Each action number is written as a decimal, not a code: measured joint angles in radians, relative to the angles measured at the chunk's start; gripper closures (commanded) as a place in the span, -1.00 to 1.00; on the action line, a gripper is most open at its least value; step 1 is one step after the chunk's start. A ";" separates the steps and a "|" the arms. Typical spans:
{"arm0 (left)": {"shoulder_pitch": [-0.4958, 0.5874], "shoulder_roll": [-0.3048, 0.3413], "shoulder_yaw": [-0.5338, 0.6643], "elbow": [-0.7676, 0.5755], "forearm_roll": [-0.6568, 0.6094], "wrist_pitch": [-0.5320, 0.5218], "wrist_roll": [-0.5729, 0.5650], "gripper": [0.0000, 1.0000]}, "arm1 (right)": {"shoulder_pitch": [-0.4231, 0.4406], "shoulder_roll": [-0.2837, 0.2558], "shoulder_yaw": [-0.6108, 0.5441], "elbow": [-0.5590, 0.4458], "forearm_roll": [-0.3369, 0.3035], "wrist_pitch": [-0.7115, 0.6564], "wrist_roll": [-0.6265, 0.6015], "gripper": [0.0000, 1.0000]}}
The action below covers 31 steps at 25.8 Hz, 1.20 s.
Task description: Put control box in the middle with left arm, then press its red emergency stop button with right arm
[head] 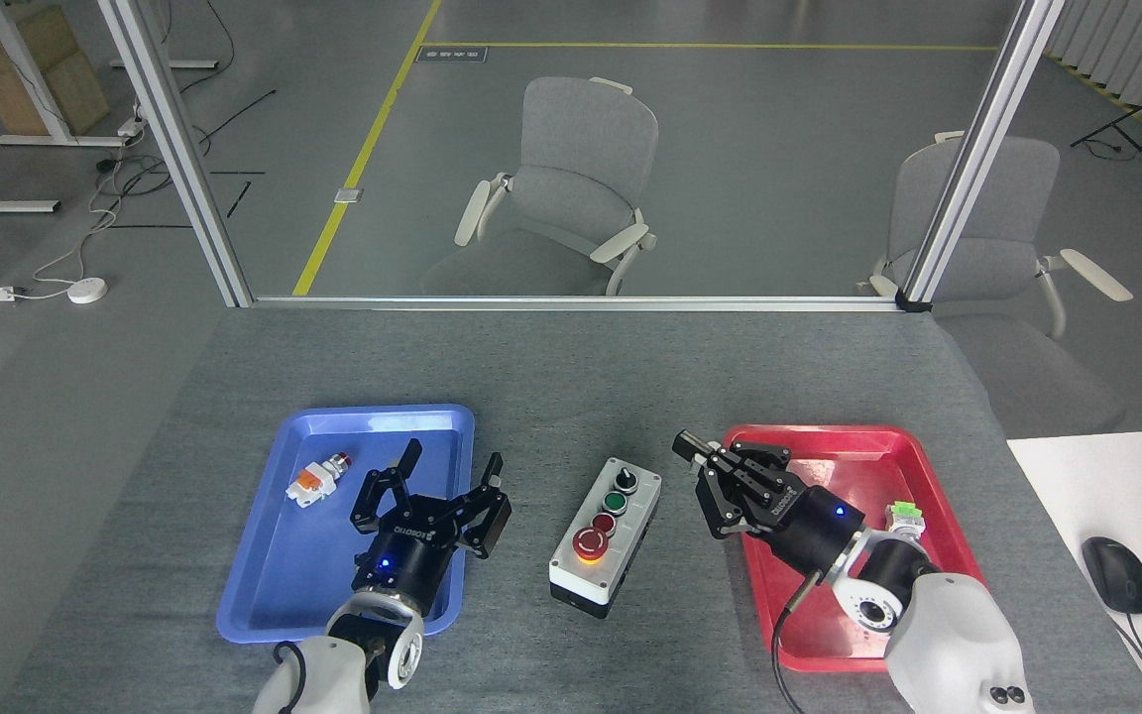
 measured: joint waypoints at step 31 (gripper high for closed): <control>0.107 0.225 0.327 -0.021 0.004 -0.187 -0.011 -0.97 | -0.064 0.128 0.227 0.226 0.027 0.127 0.090 1.00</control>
